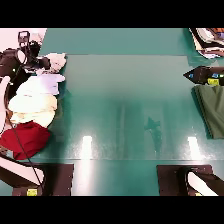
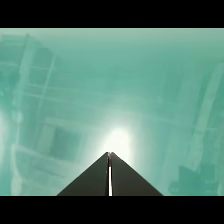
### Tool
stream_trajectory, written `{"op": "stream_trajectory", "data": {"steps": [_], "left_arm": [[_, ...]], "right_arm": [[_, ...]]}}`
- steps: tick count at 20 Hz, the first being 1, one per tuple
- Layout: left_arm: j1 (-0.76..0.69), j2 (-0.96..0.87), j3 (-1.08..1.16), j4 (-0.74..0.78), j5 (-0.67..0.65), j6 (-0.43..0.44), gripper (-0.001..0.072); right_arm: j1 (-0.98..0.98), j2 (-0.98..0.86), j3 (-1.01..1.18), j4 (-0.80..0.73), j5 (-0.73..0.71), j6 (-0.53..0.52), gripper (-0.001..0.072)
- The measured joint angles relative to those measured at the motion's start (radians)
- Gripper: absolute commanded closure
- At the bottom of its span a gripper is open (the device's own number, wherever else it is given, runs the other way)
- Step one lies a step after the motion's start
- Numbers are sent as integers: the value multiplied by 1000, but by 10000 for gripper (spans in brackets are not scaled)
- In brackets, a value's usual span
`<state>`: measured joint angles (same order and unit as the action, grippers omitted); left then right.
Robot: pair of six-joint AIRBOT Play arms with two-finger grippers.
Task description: Fold the shirts.
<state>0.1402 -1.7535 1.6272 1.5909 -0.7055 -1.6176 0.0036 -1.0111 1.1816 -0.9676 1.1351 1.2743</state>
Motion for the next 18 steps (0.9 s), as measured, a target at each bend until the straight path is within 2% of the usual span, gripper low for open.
{"op": "stream_trajectory", "data": {"steps": [7,8,9,10,15,18], "left_arm": [[11,-167,120,-6,26,18,96],[11,-174,126,-8,32,24,143],[12,-179,132,-12,34,29,436],[13,-181,139,-13,31,33,689],[13,-125,265,-24,-68,43,685],[4,-2,355,-61,-139,47,685]], "right_arm": [[0,0,0,0,17,0,701],[0,0,0,0,17,0,700],[0,0,0,0,17,0,701],[0,0,0,0,18,0,701],[0,0,1,1,11,0,700],[0,0,39,4,-5,0,700]]}}
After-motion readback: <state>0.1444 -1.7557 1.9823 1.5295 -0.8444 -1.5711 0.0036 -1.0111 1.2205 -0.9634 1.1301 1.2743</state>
